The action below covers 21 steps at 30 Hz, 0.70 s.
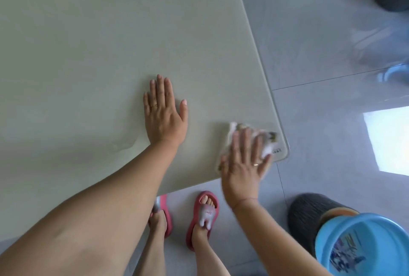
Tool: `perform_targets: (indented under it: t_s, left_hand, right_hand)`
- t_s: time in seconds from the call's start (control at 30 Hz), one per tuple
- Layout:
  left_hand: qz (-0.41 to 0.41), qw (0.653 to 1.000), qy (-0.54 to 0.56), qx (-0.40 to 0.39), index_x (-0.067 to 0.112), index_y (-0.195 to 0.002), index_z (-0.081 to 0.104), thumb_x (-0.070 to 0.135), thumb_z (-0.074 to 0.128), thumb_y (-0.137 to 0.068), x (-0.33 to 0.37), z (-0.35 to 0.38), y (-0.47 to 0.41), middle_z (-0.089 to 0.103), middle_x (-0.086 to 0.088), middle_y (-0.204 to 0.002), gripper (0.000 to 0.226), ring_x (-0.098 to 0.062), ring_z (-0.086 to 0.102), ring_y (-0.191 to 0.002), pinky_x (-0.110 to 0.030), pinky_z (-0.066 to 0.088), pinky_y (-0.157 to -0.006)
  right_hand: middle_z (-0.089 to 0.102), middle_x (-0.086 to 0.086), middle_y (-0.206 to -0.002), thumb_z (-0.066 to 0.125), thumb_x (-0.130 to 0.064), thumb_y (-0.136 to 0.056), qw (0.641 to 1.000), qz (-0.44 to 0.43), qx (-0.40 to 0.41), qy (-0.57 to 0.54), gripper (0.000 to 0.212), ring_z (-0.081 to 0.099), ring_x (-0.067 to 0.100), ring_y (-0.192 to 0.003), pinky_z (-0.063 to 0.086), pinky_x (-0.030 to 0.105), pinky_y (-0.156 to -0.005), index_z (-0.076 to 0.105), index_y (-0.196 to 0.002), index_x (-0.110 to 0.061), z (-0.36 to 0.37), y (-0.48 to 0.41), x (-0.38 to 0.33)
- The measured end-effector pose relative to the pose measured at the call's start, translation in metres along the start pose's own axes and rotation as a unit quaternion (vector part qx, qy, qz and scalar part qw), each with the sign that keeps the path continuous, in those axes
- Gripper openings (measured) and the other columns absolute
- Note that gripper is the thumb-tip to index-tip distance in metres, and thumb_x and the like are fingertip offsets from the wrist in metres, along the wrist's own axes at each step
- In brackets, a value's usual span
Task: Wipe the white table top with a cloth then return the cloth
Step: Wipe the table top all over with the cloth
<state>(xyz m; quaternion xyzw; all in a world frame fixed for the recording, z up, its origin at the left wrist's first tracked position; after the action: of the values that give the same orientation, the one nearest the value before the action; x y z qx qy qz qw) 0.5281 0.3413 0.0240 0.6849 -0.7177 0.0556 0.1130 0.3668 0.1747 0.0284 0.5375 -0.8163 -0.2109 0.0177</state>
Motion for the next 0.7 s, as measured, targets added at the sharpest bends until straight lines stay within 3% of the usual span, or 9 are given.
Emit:
perform_targets:
  t_s: [0.1,0.13,0.2,0.27,0.4,0.43,0.5,0.6,0.7]
  left_hand:
    - [0.005,1.0,-0.006,0.0,0.007,-0.151,0.016,0.042,0.023,-0.095,0.001,-0.001,-0.001,0.013,-0.011,-0.16,0.067,-0.026,0.01,-0.148,-0.04,0.004,-0.12]
    - [0.004,1.0,-0.008,0.001,0.007,-0.151,0.016,0.043,0.021,-0.094,0.002,-0.001,-0.001,0.013,-0.01,-0.16,0.067,-0.026,0.01,-0.148,-0.04,0.004,-0.12]
    - [0.0,1.0,-0.012,0.001,0.007,-0.151,0.017,0.044,0.019,-0.094,0.002,0.0,0.0,0.013,-0.01,-0.16,0.068,-0.026,0.01,-0.148,-0.039,0.004,-0.119]
    - [-0.006,1.0,-0.014,0.001,0.007,-0.151,0.017,0.043,0.02,-0.094,0.0,0.0,0.001,0.014,-0.01,-0.16,0.068,-0.026,0.011,-0.147,-0.039,0.004,-0.119]
    - [-0.008,1.0,-0.015,-0.004,0.007,-0.151,0.017,0.043,0.02,-0.094,0.001,0.001,-0.002,0.013,-0.01,-0.16,0.068,-0.026,0.01,-0.147,-0.04,0.005,-0.119]
    - [-0.006,1.0,-0.014,-0.005,0.007,-0.151,0.017,0.043,0.021,-0.094,0.002,0.001,-0.002,0.014,-0.011,-0.16,0.068,-0.026,0.011,-0.147,-0.04,0.005,-0.119]
    - [-0.001,1.0,-0.015,-0.004,0.006,-0.15,0.018,0.042,0.023,-0.094,0.002,0.001,-0.001,0.015,-0.011,-0.159,0.067,-0.027,0.012,-0.147,-0.041,0.007,-0.119]
    - [0.0,1.0,-0.009,-0.002,0.005,-0.15,0.02,0.042,0.024,-0.094,0.0,0.001,-0.001,0.017,-0.012,-0.159,0.067,-0.028,0.014,-0.147,-0.043,0.009,-0.119]
    - [-0.005,1.0,-0.005,0.002,0.004,-0.149,0.022,0.04,0.028,-0.094,0.001,-0.001,-0.001,0.02,-0.013,-0.158,0.066,-0.029,0.017,-0.146,-0.043,0.011,-0.119]
  right_hand:
    - [0.014,-0.006,-0.157,0.027,-0.044,-0.095,0.972,-0.224,-0.009,0.075,0.057,0.011,0.026,-0.145,0.005,0.055,-0.113,0.018,-0.149,-0.031,0.002,0.013,-0.025]
    - [0.019,-0.007,-0.156,0.028,-0.044,-0.095,0.963,-0.255,-0.003,0.089,0.055,0.017,0.025,-0.144,0.01,0.053,-0.113,0.024,-0.148,-0.03,-0.005,0.006,-0.013]
    - [0.013,-0.008,-0.158,0.023,-0.049,-0.095,0.968,-0.226,0.006,0.111,0.056,0.011,0.021,-0.146,0.005,0.051,-0.115,0.019,-0.149,-0.032,-0.021,-0.016,0.022]
    - [-0.004,-0.011,-0.158,0.013,-0.054,-0.094,0.987,-0.131,-0.007,0.089,0.059,-0.006,0.015,-0.146,-0.008,0.049,-0.116,0.004,-0.149,-0.036,-0.028,-0.036,0.049]
    - [-0.022,-0.008,-0.154,0.004,-0.055,-0.089,0.999,0.03,0.012,0.031,0.062,-0.027,0.017,-0.141,-0.019,0.05,-0.112,-0.015,-0.145,-0.036,-0.018,-0.043,0.024]
    - [-0.02,-0.007,-0.155,0.008,-0.053,-0.09,0.999,0.009,0.011,0.031,0.063,-0.024,0.021,-0.142,-0.019,0.052,-0.112,-0.014,-0.146,-0.034,-0.013,-0.042,0.006]
    - [-0.006,-0.007,-0.158,0.019,-0.05,-0.092,0.989,-0.127,0.0,0.071,0.063,-0.007,0.026,-0.146,-0.01,0.055,-0.113,0.001,-0.15,-0.031,-0.006,-0.038,-0.029]
    - [0.01,-0.006,-0.158,0.027,-0.052,-0.094,0.947,-0.291,0.0,0.138,0.061,0.006,0.023,-0.146,0.005,0.054,-0.116,0.012,-0.15,-0.034,-0.02,-0.057,-0.022]
    - [-0.009,-0.009,-0.158,0.015,-0.056,-0.093,0.98,-0.164,0.004,0.116,0.062,-0.013,0.016,-0.145,-0.01,0.049,-0.116,-0.006,-0.148,-0.038,-0.041,-0.099,0.016]
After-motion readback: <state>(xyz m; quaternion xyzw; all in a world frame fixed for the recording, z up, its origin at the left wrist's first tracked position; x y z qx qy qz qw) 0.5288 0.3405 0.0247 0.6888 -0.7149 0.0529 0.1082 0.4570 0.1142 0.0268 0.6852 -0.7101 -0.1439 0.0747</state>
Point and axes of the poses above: each hand's wrist, its own y-axis away from the middle knuckle, its own z-axis out of the palm, x = y × z, the point moved 9 cm from there along -y, towards the middle knuckle
